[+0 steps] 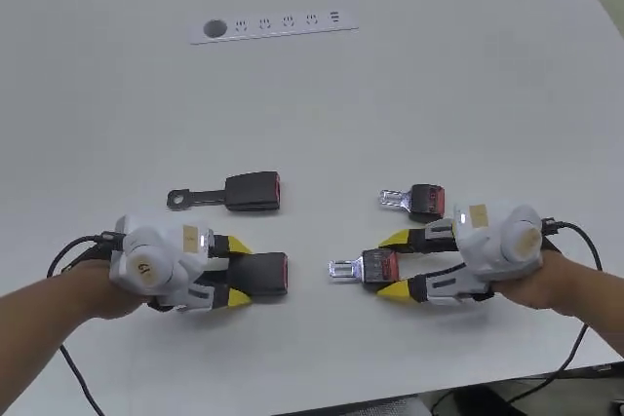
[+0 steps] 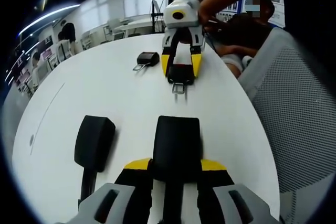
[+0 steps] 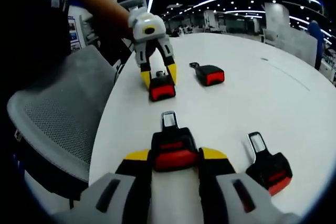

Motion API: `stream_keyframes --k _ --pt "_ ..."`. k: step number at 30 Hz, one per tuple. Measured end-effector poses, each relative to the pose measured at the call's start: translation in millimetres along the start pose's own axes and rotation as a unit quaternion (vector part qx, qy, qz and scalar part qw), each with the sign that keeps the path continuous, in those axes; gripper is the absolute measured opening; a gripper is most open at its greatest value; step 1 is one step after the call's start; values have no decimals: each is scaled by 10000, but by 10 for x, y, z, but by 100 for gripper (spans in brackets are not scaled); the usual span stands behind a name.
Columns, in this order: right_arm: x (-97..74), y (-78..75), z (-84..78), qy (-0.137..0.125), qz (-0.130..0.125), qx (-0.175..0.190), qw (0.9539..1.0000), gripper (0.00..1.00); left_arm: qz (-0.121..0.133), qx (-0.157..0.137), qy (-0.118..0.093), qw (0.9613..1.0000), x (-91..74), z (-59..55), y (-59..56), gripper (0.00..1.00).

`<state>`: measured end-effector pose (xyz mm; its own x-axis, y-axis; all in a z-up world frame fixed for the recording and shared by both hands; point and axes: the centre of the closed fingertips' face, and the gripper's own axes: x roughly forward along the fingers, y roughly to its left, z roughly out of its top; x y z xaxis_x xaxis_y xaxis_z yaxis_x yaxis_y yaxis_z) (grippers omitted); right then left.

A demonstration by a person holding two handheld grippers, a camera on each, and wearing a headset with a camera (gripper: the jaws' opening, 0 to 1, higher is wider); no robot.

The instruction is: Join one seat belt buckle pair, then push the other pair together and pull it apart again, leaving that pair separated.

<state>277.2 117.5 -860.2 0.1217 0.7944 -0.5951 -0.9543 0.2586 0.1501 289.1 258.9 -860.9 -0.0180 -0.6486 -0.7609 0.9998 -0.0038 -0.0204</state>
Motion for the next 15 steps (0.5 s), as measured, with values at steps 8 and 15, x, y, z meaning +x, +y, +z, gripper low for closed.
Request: stream_keyframes --k 8,15 --pt "188 51 153 -96 61 20 9999 35 44 -70 -4 10000 -1 2 3 34" --pt "369 106 291 -170 96 -185 9996 35 63 -80 31 9999 0 1 -2 34"
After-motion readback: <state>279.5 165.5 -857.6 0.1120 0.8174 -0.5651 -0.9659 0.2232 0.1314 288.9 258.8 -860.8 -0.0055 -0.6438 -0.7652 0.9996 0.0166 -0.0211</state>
